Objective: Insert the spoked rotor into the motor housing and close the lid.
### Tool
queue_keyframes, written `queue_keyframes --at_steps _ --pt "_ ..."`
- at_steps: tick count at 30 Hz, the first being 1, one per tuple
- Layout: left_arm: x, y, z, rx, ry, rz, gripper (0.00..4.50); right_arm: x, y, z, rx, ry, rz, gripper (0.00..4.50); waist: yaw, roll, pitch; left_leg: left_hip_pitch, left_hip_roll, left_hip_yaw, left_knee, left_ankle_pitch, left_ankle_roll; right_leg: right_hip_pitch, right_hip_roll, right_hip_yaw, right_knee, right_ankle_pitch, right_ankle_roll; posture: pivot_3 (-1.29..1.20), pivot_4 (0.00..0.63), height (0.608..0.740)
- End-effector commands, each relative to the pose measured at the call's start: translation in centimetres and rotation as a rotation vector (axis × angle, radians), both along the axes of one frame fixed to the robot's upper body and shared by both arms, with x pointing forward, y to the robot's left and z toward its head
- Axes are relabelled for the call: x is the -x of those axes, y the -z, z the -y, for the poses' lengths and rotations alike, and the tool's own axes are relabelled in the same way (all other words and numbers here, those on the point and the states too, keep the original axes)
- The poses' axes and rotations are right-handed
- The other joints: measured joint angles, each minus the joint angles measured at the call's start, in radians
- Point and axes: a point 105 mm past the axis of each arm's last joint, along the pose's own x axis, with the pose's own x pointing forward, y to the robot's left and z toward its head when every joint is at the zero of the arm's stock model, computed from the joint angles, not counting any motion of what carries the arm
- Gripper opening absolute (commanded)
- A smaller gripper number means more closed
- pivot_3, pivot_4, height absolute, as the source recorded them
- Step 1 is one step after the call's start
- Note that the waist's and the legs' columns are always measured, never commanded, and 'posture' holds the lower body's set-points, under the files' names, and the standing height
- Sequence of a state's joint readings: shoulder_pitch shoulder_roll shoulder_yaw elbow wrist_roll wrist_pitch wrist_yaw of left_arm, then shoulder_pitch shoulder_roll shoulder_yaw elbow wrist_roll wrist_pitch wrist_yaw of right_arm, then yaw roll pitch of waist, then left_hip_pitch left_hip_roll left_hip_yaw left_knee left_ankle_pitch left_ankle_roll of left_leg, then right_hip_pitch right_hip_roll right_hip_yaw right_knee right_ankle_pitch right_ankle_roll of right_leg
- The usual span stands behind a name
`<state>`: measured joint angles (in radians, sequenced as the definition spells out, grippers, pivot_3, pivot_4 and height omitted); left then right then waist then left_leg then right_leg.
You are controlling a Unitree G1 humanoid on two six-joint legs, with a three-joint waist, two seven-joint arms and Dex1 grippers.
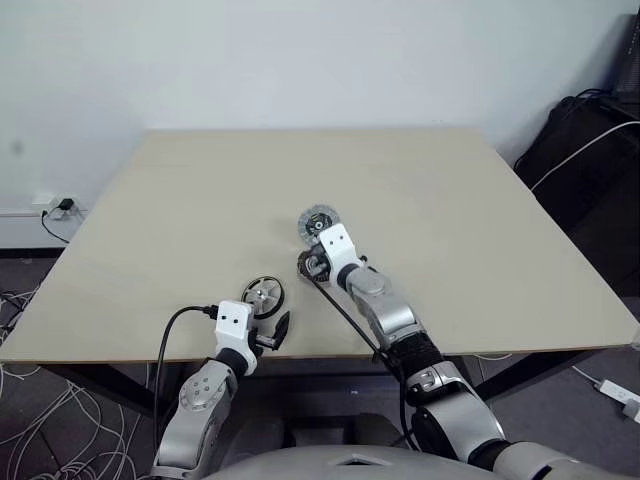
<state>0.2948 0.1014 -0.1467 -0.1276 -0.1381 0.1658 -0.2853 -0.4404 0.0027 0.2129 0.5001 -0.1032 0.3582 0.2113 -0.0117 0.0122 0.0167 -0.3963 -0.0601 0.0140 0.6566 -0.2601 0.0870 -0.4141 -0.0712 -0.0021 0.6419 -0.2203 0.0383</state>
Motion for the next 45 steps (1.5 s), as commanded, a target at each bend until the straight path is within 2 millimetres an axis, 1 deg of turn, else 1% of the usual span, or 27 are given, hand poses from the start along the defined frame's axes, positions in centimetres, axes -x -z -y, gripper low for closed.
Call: queue_keyframes --at_steps 1,2,3,6,8,11,14,16,20,23,28,30,33,36,40,43,45 --pt "-0.6 -1.6 0.1 0.015 -0.004 0.063 4.50 0.3 1.1 1.0 0.063 0.019 -0.043 0.03 -0.001 0.001 -0.002 0.000 0.000 0.000 0.000 0.000 0.000 0.000 0.000 0.000 0.000 0.000 0.000 0.00 0.000 0.740" --pt "-0.5 -1.6 0.1 0.016 -0.004 0.063 4.50 0.4 1.1 1.0 0.055 0.018 -0.045 0.03 -0.001 0.001 -0.004 0.001 0.000 0.000 0.000 0.000 0.000 0.001 0.000 0.000 0.000 -0.001 -0.001 0.00 0.000 0.740" --pt "-0.5 -1.6 0.1 0.015 -0.004 0.062 4.50 0.3 0.5 0.8 0.040 0.013 -0.027 0.03 -0.001 0.001 -0.004 0.001 0.000 0.000 0.000 0.000 0.000 0.001 0.000 0.000 0.000 0.000 -0.001 0.00 0.000 0.740" --pt "-0.5 -1.5 0.2 0.016 0.001 0.059 4.50 -0.6 -2.5 -0.1 -0.030 0.001 0.074 0.03 0.000 0.001 -0.003 0.002 0.000 0.000 0.000 0.000 0.000 0.002 0.000 0.000 0.000 0.000 0.000 0.00 0.000 0.740" --pt "-0.6 -1.5 0.3 0.017 0.005 0.060 4.50 -1.1 -4.0 -0.4 -0.062 -0.003 0.128 0.03 0.000 0.001 -0.003 0.001 0.000 0.000 0.001 0.000 0.000 0.001 0.000 0.000 0.001 0.000 0.000 0.00 0.000 0.740" --pt "-0.7 -1.6 0.3 0.018 0.006 0.061 4.50 -1.3 -5.9 -0.7 -0.110 0.003 0.186 0.03 0.000 0.001 -0.003 0.000 0.000 0.000 0.001 0.000 0.000 0.000 0.000 0.000 0.000 0.000 0.001 0.00 0.000 0.740" --pt "-0.7 -1.7 0.2 0.017 0.001 0.069 4.50 -0.9 -7.8 -1.2 -0.176 -0.023 0.244 0.03 0.000 0.001 -0.003 0.000 0.000 -0.001 0.000 0.000 0.000 0.000 0.001 0.000 0.000 0.001 0.002 0.00 0.000 0.740" --pt "-0.9 -2.3 -0.2 0.028 -0.030 0.106 4.50 0.1 -8.5 -1.6 -0.218 -0.069 0.262 0.03 0.000 0.001 -0.003 0.000 0.000 -0.001 -0.001 0.000 0.000 0.000 0.001 0.000 0.000 0.001 0.002 0.00 0.000 0.740" --pt "-1.4 -3.4 -1.5 0.066 -0.131 0.167 4.50 2.0 -8.4 -1.1 -0.226 -0.117 0.262 0.03 0.003 0.001 -0.002 -0.001 0.000 -0.002 -0.001 0.000 0.000 0.000 0.000 -0.001 -0.002 0.000 0.001 0.00 0.000 0.740" --pt "-1.4 -3.6 -1.9 0.172 -0.187 0.155 4.50 3.3 -7.8 -0.1 -0.225 -0.107 0.245 0.03 0.004 -0.001 -0.001 -0.001 0.000 -0.002 0.000 0.000 0.000 0.000 -0.001 -0.001 -0.002 -0.001 -0.001 0.00 0.000 0.740" --pt "-1.7 -3.0 -2.5 0.266 -0.273 0.099 4.50 5.0 -6.8 1.6 -0.222 -0.068 0.210 0.03 0.004 -0.004 0.001 -0.001 0.000 -0.002 0.000 0.000 0.000 0.000 -0.001 -0.002 -0.002 -0.001 0.000 0.00 0.000 0.740" --pt "-2.1 -2.3 -2.6 0.290 -0.302 0.050 4.50 5.7 -6.5 2.3 -0.223 -0.051 0.206 0.03 0.006 -0.006 0.002 -0.002 0.000 -0.003 0.001 0.000 0.000 0.001 0.000 -0.003 -0.001 -0.001 0.000 0.00 0.000 0.740" --pt "-2.6 -1.1 -2.8 0.284 -0.330 -0.028 4.50 6.9 -7.2 2.8 -0.272 -0.059 0.230 0.03 0.014 -0.007 0.002 -0.002 0.000 -0.003 0.003 0.000 0.000 0.002 0.000 -0.004 -0.001 -0.001 0.001 0.00 0.000 0.740" --pt "-3.3 -1.2 -2.5 0.322 -0.333 -0.049 4.50 8.6 -7.6 2.8 -0.315 -0.117 0.235 0.03 0.017 -0.008 0.003 -0.002 0.000 -0.004 0.004 0.000 0.000 0.002 0.000 -0.004 -0.001 -0.004 0.006 0.00 0.000 0.740" --pt "-4.0 -1.1 -2.2 0.361 -0.320 -0.080 4.50 10.5 -6.5 3.7 -0.311 -0.141 0.199 0.03 0.026 -0.011 0.005 -0.003 0.000 -0.005 0.005 -0.001 0.001 0.004 0.000 -0.005 -0.003 -0.004 0.007 0.00 0.000 0.740" --pt "-4.3 -0.7 -2.1 0.371 -0.318 -0.110 4.50 11.2 -5.7 4.4 -0.284 -0.122 0.179 0.03 0.029 -0.011 0.005 -0.003 0.000 -0.005 0.006 -0.001 0.001 0.004 -0.001 -0.005 -0.003 -0.004 0.007 0.00 0.000 0.740" --pt "-4.5 -0.5 -2.1 0.427 -0.335 -0.138 4.50 11.5 -5.2 5.0 -0.286 -0.081 0.167 0.03 0.030 -0.012 0.005 -0.002 0.000 -0.005 0.006 -0.001 0.001 0.004 -0.001 -0.005 -0.003 -0.004 0.007 0.00 0.000 0.740"
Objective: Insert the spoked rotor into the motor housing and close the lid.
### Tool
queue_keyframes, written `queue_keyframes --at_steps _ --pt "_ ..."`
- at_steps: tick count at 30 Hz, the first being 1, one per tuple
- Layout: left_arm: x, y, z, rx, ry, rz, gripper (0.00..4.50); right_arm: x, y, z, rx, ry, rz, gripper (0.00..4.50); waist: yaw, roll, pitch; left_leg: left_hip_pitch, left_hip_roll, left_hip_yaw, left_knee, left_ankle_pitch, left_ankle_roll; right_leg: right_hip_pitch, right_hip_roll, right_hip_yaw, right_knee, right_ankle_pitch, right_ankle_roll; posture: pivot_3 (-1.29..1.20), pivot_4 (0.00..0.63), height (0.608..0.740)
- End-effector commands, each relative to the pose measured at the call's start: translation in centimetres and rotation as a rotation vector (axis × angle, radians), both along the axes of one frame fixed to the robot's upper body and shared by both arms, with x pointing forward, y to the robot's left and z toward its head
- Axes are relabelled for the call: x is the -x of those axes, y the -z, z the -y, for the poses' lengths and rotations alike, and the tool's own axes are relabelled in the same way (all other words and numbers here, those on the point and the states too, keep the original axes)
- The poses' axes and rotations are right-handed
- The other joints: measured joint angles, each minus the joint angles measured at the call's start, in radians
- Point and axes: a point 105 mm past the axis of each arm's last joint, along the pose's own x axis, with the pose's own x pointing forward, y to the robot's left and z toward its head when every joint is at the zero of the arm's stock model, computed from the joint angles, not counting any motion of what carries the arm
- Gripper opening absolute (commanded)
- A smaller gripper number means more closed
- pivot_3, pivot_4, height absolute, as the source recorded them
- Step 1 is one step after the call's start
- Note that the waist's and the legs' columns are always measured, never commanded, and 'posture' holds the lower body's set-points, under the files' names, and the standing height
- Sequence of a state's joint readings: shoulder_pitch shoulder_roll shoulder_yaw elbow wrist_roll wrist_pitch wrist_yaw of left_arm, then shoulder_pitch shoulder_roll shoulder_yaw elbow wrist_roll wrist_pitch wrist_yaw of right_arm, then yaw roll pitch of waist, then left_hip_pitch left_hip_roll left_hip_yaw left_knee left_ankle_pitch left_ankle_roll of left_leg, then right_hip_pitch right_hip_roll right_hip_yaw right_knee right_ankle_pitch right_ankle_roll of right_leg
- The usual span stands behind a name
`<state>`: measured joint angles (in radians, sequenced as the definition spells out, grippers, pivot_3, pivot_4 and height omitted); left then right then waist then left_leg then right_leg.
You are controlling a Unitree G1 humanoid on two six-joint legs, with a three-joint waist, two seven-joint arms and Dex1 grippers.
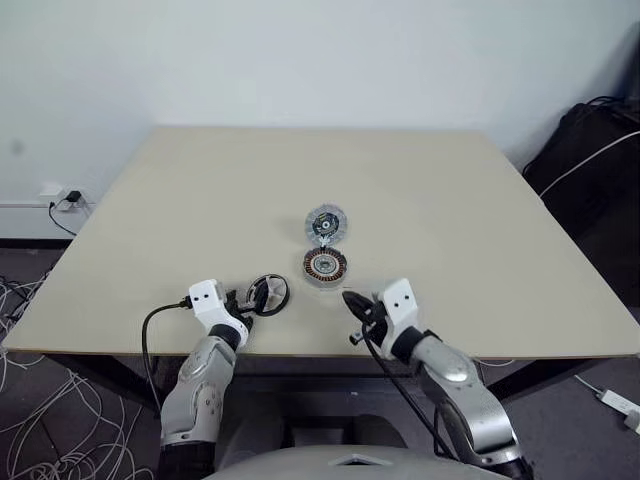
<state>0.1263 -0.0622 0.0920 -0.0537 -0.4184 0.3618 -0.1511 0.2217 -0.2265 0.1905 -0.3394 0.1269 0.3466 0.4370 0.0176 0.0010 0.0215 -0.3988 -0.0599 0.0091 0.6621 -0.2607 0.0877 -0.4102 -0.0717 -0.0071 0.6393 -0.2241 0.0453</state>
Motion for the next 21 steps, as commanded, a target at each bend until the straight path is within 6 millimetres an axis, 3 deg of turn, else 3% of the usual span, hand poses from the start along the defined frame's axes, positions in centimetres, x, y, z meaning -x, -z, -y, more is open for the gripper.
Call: queue_keyframes --at_steps 1,7,21 --pt "-0.7 0.0 0.3 0.095 -0.018 -0.021 4.50 -0.1 -1.6 0.4 -0.035 0.043 0.065 0.03 0.001 -0.001 0.001 0.000 0.000 0.000 0.000 0.000 0.000 0.000 0.000 0.000 0.000 0.000 0.000 0.00 0.000 0.740" --pt "-0.8 0.5 1.1 0.141 0.014 -0.075 4.50 0.4 -1.6 0.4 -0.052 0.072 0.055 0.03 0.006 -0.001 0.000 0.000 0.000 -0.001 0.000 0.000 0.000 0.000 0.000 -0.001 0.000 0.000 0.000 0.00 0.000 0.740" --pt "-0.7 -2.1 3.9 0.340 0.123 -0.020 4.50 0.2 -1.5 0.4 -0.048 0.080 0.049 0.03 0.019 0.001 -0.001 -0.002 0.000 -0.001 0.001 0.000 0.000 0.001 0.000 -0.001 -0.003 0.001 -0.002 0.00 0.000 0.740"
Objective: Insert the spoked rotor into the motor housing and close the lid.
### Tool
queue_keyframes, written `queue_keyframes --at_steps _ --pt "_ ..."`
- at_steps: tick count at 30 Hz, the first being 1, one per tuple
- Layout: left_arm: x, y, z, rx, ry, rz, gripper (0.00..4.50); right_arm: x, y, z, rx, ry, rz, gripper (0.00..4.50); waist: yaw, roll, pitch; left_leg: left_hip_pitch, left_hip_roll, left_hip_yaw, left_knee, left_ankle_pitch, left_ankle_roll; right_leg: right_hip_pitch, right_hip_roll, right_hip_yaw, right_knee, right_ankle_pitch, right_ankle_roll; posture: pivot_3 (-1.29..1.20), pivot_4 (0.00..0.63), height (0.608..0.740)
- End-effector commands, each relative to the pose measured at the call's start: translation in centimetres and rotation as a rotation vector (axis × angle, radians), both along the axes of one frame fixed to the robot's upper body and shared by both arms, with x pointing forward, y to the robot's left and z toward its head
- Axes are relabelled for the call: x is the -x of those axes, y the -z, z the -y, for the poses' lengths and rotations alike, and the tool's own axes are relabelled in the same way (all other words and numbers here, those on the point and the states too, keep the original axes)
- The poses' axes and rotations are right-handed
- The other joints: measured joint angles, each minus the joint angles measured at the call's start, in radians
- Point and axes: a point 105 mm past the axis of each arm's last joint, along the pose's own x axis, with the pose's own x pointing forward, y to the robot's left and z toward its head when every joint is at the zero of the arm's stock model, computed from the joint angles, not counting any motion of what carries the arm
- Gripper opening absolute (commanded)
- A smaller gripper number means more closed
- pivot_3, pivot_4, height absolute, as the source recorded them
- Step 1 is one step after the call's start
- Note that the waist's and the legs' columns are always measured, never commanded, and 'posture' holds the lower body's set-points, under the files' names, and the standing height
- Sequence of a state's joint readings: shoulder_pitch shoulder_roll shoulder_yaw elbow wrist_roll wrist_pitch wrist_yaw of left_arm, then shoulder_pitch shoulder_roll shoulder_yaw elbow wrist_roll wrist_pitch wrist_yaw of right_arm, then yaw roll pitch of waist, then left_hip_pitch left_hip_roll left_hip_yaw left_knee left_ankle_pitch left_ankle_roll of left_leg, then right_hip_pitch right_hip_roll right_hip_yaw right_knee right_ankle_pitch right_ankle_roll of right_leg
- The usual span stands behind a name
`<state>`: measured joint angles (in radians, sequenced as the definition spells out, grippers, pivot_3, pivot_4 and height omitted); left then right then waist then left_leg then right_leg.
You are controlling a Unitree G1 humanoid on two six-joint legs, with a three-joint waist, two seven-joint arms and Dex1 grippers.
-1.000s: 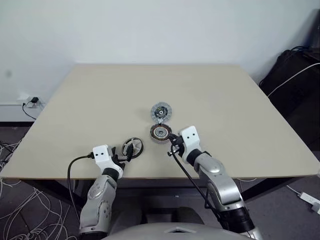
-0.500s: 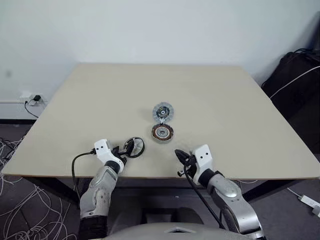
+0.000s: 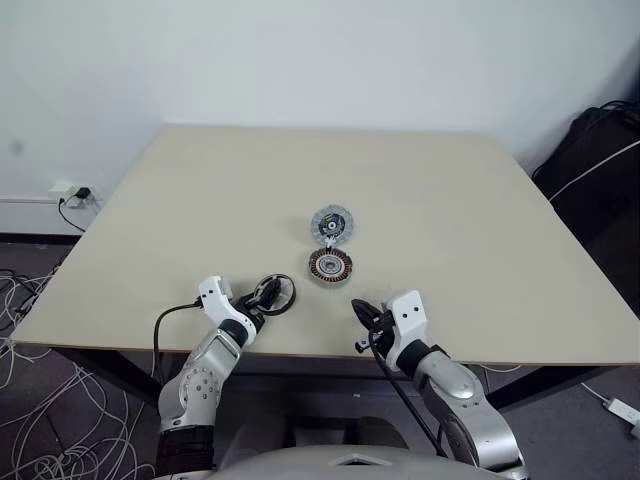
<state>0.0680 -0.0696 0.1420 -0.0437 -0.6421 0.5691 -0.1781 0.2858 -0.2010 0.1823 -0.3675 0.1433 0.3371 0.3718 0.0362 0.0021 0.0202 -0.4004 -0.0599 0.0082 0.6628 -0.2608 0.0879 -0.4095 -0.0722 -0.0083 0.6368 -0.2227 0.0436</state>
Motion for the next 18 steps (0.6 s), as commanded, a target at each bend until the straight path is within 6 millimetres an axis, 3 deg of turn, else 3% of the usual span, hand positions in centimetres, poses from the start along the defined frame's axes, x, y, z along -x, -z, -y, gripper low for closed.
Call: queue_keyframes --at_steps 1,8,18 --pt "-0.3 -1.9 1.7 0.088 0.016 0.060 4.50 -0.5 -1.8 -0.2 -0.017 -0.008 0.068 0.03 0.000 0.000 0.000 0.000 0.000 0.000 0.000 0.000 0.000 0.000 0.000 0.000 0.000 0.000 -0.001 0.00 0.000 0.740" --pt "-0.3 -2.8 1.7 0.171 -0.022 0.073 4.50 -0.6 -1.7 -0.2 -0.017 -0.011 0.063 0.03 0.000 0.000 0.000 0.000 0.000 0.000 0.000 0.000 0.000 0.000 0.000 0.000 0.000 0.000 0.000 0.00 0.000 0.740" --pt "0.3 -0.4 2.1 0.199 -0.034 -0.096 4.50 -0.8 -1.8 -0.3 -0.014 -0.008 0.067 0.03 0.000 0.000 0.000 0.000 0.000 0.000 0.000 0.000 0.000 0.000 0.000 0.000 0.000 0.000 0.000 0.00 0.000 0.740"
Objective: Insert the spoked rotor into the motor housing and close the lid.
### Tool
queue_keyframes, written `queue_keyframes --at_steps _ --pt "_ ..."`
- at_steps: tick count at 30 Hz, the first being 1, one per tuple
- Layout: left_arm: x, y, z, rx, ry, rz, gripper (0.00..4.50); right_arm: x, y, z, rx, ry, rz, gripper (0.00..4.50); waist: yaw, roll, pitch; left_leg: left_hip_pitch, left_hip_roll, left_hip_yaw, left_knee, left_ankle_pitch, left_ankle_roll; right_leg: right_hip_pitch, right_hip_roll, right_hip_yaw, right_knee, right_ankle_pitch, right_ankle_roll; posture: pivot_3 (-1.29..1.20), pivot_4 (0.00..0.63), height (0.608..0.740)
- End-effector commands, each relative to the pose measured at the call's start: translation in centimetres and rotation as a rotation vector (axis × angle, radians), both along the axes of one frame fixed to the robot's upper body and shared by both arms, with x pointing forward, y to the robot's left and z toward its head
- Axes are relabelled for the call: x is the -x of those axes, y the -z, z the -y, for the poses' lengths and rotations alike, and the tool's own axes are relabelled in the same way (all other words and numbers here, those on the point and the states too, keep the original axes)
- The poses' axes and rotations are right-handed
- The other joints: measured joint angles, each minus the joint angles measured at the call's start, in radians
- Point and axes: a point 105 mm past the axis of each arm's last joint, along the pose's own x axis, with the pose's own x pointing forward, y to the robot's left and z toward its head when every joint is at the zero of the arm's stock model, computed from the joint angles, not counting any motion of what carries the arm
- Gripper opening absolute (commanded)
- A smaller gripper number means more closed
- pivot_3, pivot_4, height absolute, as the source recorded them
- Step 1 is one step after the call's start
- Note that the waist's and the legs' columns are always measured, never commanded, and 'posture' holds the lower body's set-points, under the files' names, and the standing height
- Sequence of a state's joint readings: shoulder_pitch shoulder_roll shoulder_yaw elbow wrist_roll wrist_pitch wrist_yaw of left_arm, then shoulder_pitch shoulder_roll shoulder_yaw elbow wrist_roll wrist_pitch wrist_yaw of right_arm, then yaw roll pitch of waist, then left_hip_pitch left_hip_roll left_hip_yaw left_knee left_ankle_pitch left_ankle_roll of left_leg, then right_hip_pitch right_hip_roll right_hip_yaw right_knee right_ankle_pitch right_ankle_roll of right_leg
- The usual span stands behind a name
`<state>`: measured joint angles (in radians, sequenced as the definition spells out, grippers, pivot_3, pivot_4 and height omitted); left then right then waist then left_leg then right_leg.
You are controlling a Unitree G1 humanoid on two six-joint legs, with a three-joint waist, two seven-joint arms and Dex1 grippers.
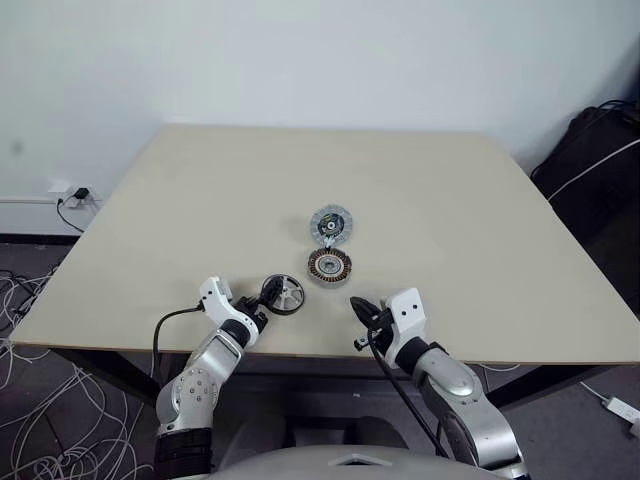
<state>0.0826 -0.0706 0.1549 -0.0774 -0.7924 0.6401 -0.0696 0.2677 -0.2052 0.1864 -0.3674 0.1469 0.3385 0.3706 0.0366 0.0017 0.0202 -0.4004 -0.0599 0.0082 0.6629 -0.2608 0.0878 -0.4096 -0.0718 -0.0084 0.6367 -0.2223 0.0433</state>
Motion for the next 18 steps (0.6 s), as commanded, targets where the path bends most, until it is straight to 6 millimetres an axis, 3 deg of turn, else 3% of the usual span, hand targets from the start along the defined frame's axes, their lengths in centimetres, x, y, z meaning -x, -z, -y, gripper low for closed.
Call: queue_keyframes --at_steps 1,4,14,18 --pt "-0.1 -0.2 2.0 0.102 -0.002 -0.031 4.50 -0.5 -1.4 -0.1 -0.015 0.002 0.052 0.03 0.000 0.000 -0.001 0.000 0.000 0.000 0.000 0.000 0.000 0.000 0.000 0.000 0.000 0.000 0.000 0.00 0.000 0.740" --pt "-0.1 0.0 2.1 0.119 0.002 -0.047 3.91 -0.5 -1.4 -0.1 -0.013 0.003 0.054 0.00 0.000 0.000 -0.001 0.000 0.000 0.000 0.000 0.000 0.000 0.000 0.000 0.000 0.000 0.000 -0.001 0.00 0.000 0.740" --pt "0.0 -0.1 2.5 0.186 0.007 -0.055 0.63 -0.6 -1.5 -0.1 -0.008 0.003 0.058 0.00 0.000 0.000 -0.004 0.000 0.000 0.000 0.000 0.000 0.000 0.000 0.000 0.000 0.000 0.001 -0.001 0.00 0.000 0.740" --pt "-0.3 -1.3 2.5 0.271 -0.024 0.017 0.45 -0.6 -1.4 0.0 -0.005 0.006 0.058 0.00 -0.002 0.000 -0.005 0.002 0.000 0.000 0.000 0.000 0.000 0.002 0.000 0.000 0.000 -0.001 0.002 0.00 0.000 0.740"
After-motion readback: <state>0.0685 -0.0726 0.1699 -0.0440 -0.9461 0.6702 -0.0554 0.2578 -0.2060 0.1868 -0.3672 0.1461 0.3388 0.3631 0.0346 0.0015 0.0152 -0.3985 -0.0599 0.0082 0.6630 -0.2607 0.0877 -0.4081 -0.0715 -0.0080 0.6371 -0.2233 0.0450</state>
